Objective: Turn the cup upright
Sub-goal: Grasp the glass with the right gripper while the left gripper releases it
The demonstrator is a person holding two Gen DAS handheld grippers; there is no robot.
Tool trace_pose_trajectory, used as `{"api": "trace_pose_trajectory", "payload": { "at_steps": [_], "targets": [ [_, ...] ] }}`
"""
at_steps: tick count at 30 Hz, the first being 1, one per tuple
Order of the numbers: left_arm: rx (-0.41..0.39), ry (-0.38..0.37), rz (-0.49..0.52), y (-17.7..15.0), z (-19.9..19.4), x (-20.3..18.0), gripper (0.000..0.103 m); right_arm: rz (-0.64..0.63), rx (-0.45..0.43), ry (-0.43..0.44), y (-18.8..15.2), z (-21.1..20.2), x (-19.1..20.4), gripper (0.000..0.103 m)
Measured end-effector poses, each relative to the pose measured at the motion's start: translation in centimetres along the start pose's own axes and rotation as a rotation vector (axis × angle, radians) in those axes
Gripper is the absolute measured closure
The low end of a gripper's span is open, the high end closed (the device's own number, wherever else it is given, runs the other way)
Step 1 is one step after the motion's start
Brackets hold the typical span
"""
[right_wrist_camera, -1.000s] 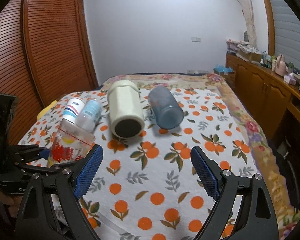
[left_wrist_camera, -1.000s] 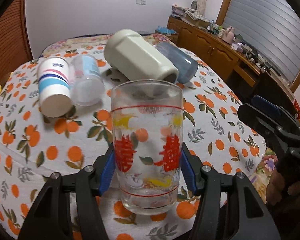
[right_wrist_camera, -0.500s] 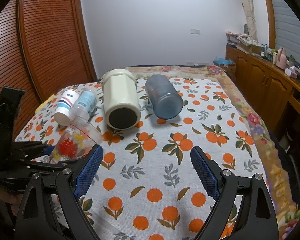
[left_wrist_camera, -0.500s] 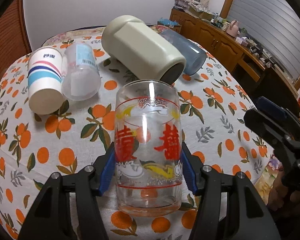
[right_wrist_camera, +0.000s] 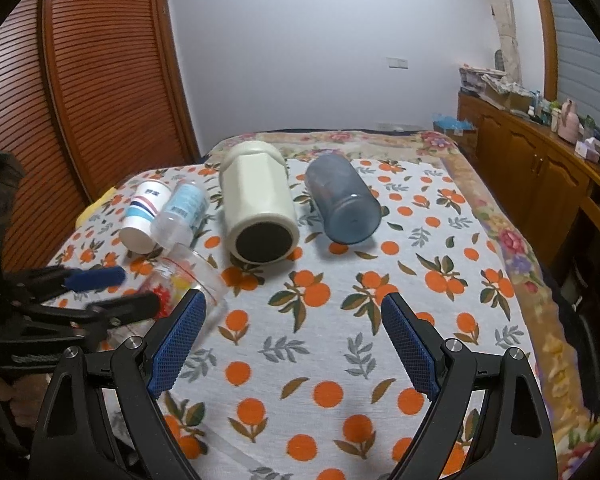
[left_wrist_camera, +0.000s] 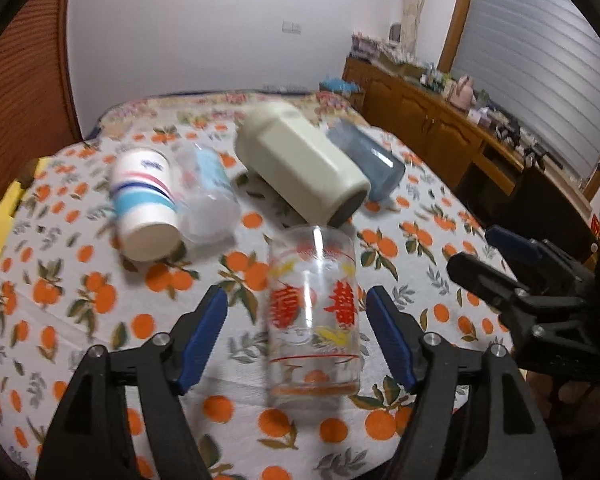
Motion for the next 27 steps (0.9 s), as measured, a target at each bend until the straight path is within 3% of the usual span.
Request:
{"api": "trace_pose_trajectory", "payload": {
  "at_steps": [11,27],
  "targets": [
    [-0.102,0.109,-0.010,0.8,-3.4,4.4,0.026,0.049,0.091,0.093,0.2,1.2,4.0,0.012],
    [-0.109,0.146,-0.042,-0.6,-4.5,7.1,0.026,0.139,0.356,0.187,-2.8,6.1,8.0,0.012]
  ]
}}
Point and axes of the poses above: each gripper's, at about its wrist camera, not at the fingertips, and z roughly the way its jaws point, x to its left, y to its top, the point moved 8 cm from there along z, roughly the way its jaws point, and after that the axes turned 7 degrees about -x, right-handed, at the moved point
